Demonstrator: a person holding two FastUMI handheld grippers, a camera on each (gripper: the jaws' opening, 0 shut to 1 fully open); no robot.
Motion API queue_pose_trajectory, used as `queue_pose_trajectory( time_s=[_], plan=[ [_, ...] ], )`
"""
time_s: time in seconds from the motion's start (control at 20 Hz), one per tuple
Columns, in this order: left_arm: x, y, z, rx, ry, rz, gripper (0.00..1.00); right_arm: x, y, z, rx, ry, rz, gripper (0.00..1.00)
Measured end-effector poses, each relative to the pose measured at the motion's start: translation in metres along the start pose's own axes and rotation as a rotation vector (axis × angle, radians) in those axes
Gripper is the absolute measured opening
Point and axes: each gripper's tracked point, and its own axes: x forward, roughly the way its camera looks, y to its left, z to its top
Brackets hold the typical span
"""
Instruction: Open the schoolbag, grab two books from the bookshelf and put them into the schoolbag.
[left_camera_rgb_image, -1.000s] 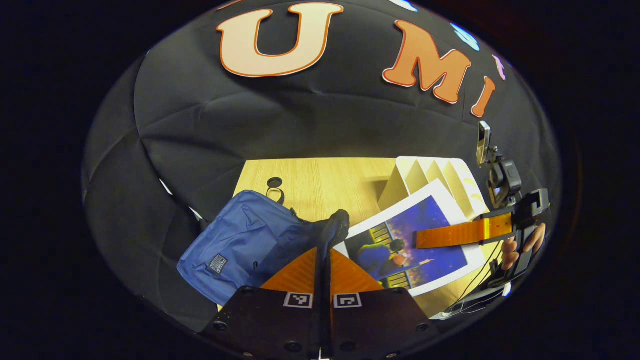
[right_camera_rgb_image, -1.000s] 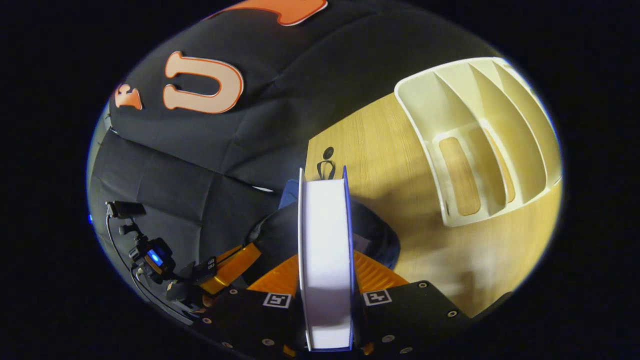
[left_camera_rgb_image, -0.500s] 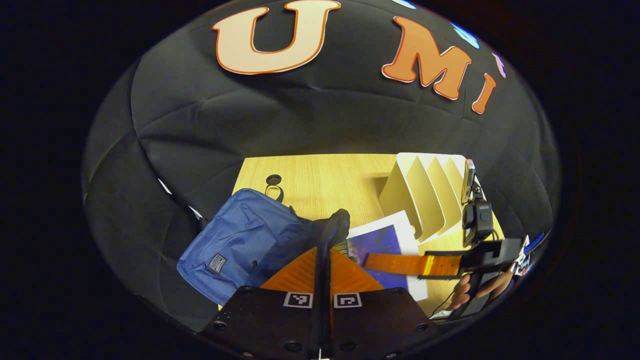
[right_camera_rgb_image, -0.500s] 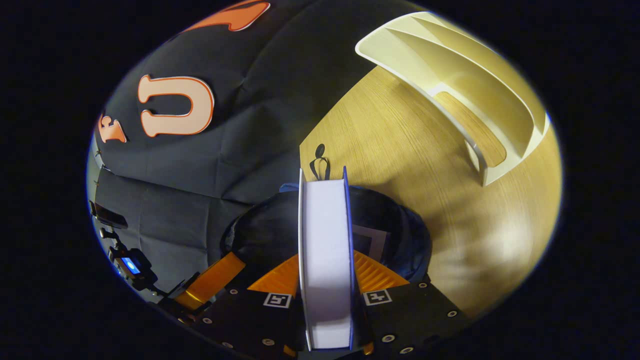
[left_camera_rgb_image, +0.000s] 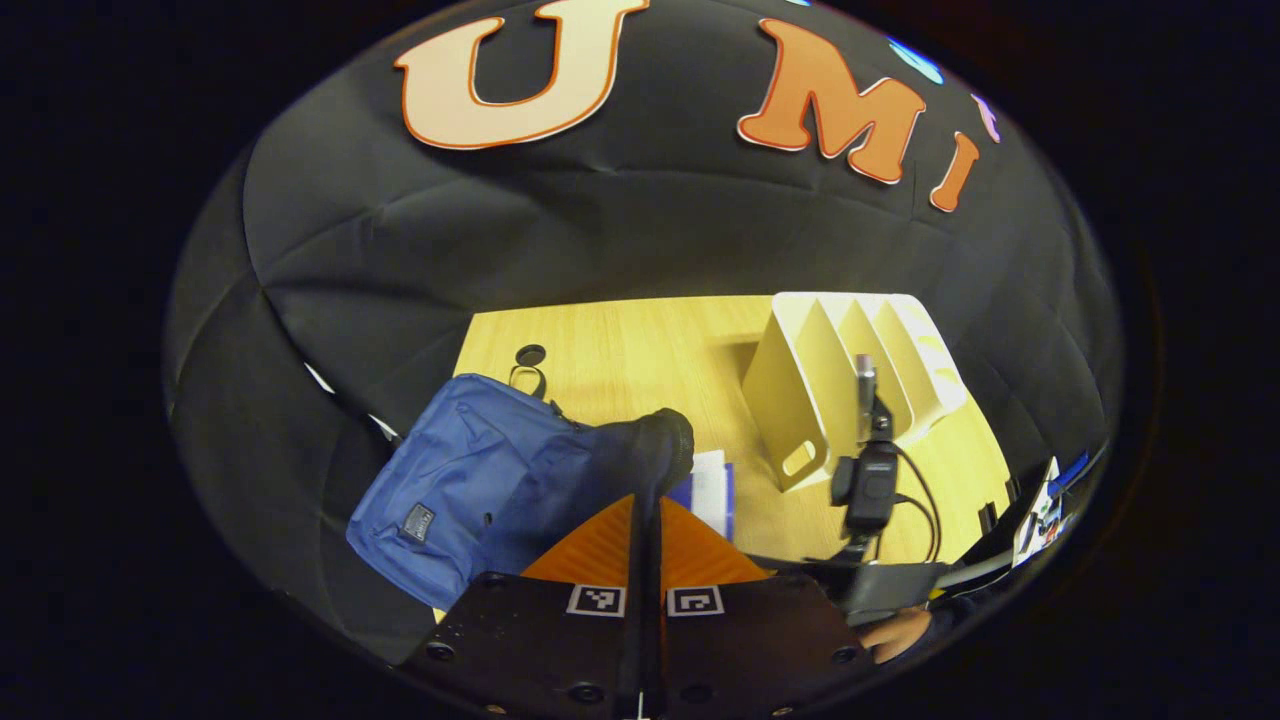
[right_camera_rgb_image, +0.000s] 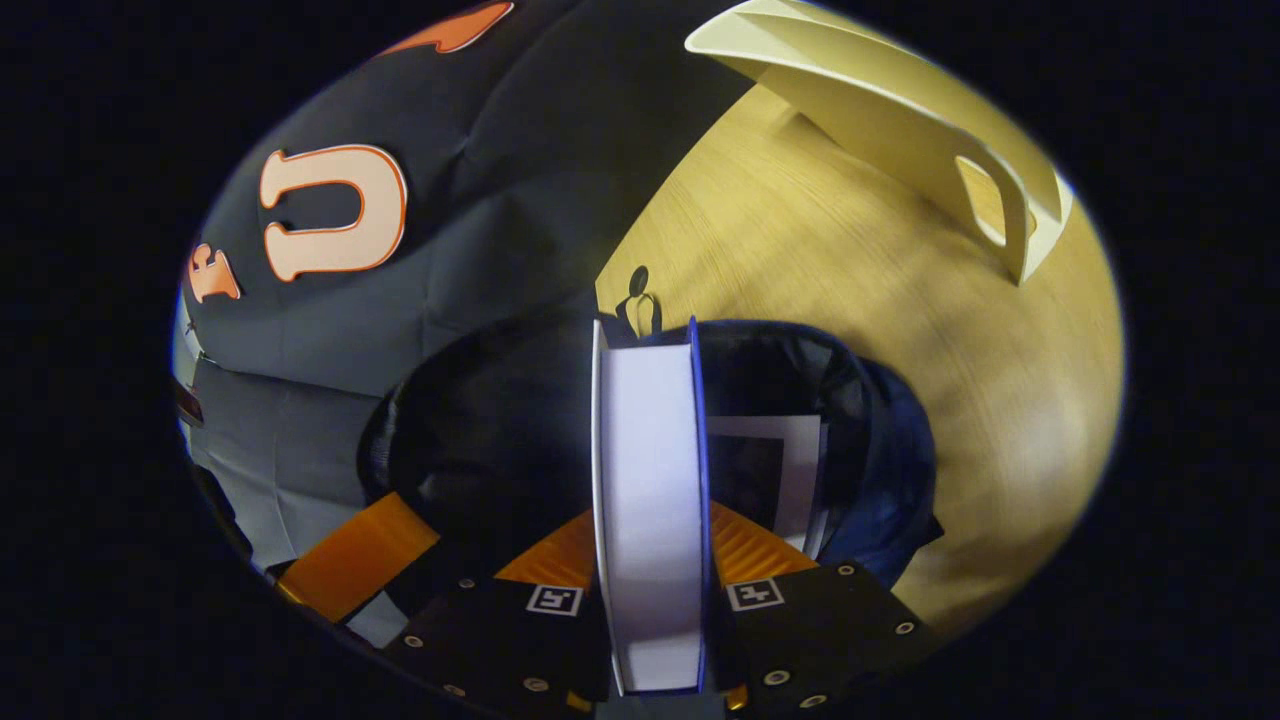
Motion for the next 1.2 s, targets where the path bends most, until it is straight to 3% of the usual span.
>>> queue_pose_trajectory(
  time_s=[0.35,0.4,0.45,0.55,0.6,0.7,0.75,0.8,0.95,1.0,1.05,1.2],
  plan=[
    [-0.006,-0.006,-0.001,0.018,0.007,-0.002,0.01,0.025,0.007,-0.010,0.033,0.010,0.061,0.38],
    [-0.004,-0.004,-0.001,0.020,0.005,0.005,0.01,0.029,0.007,-0.010,0.042,0.012,0.067,0.48],
    [-0.005,-0.004,0.001,0.017,0.002,0.007,0.01,0.033,0.006,-0.010,0.046,0.015,0.073,0.28],
    [-0.004,-0.004,0.001,0.009,0.002,0.005,0.01,0.035,0.004,-0.015,0.072,0.048,0.073,0.29],
    [-0.005,-0.003,0.001,0.009,-0.003,0.008,0.01,0.033,0.002,-0.019,0.089,0.077,0.059,0.40],
    [-0.005,0.001,0.001,0.006,-0.008,0.018,0.01,0.028,-0.002,-0.024,0.099,0.123,0.031,0.47],
    [-0.005,0.002,0.002,0.000,-0.011,0.020,0.01,0.025,-0.003,-0.027,0.101,0.149,0.025,0.64],
    [-0.003,0.004,0.000,-0.012,-0.013,0.015,0.01,0.021,-0.008,-0.032,0.100,0.171,0.005,0.52],
    [-0.002,0.006,-0.005,-0.055,-0.019,0.002,0.01,-0.002,-0.014,-0.035,0.047,0.216,-0.035,0.56],
    [-0.001,0.005,-0.004,-0.063,-0.020,0.002,0.01,-0.008,-0.017,-0.039,0.034,0.231,-0.056,0.44],
    [0.000,0.005,-0.004,-0.071,-0.024,0.005,0.01,-0.016,-0.022,-0.040,0.031,0.248,-0.077,0.69],
    [0.000,0.005,-0.003,-0.090,-0.033,0.010,0.01,-0.040,-0.031,-0.035,-0.008,0.249,-0.104,0.74]
  ],
)
